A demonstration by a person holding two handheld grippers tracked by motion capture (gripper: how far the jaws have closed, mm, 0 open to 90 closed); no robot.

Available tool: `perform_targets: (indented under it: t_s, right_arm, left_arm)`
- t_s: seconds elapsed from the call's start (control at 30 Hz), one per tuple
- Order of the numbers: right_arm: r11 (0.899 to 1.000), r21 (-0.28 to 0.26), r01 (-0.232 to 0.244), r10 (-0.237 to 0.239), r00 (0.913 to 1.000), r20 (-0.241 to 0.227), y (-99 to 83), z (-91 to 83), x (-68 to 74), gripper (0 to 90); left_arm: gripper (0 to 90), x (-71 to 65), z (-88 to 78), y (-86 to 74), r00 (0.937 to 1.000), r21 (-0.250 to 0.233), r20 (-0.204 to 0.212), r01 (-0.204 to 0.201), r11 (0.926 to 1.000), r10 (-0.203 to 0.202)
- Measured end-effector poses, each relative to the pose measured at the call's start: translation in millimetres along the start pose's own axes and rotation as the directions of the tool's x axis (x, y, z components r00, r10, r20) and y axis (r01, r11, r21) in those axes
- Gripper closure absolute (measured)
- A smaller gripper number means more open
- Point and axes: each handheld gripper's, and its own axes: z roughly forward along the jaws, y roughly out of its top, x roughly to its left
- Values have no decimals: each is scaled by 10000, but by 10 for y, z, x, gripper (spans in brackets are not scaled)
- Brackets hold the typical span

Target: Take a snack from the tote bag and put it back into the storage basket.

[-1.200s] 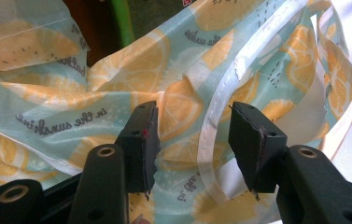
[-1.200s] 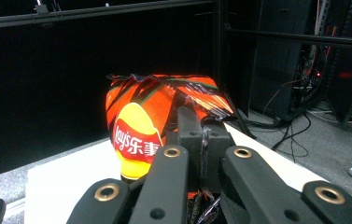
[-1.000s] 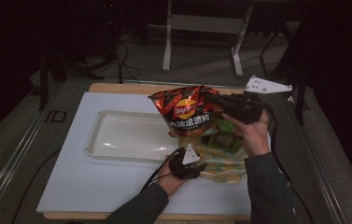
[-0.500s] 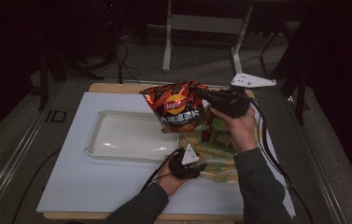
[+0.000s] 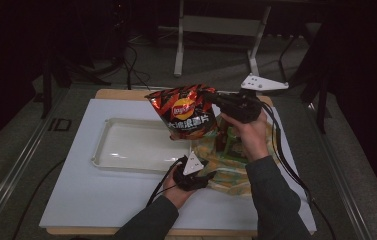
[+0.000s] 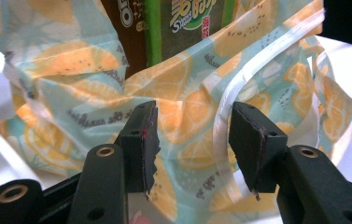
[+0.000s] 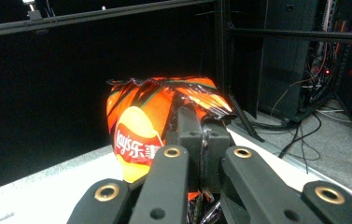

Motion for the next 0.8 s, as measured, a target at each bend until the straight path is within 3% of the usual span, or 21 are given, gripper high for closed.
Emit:
perform_targets:
  t_s: [0.23,0.8]
  right_arm:
    - [9999,46,-102,102,9999,-69,-37,103,-4,900]
    - [9997,162,-189,191,9998,-107,-36,384,20,900]
  left_arm:
    - [522,-32,-165,-38,10000,-170,73,43,9998,-42]
    - [552,18,-301,-96,9998,559,-205,-46,9984,58]
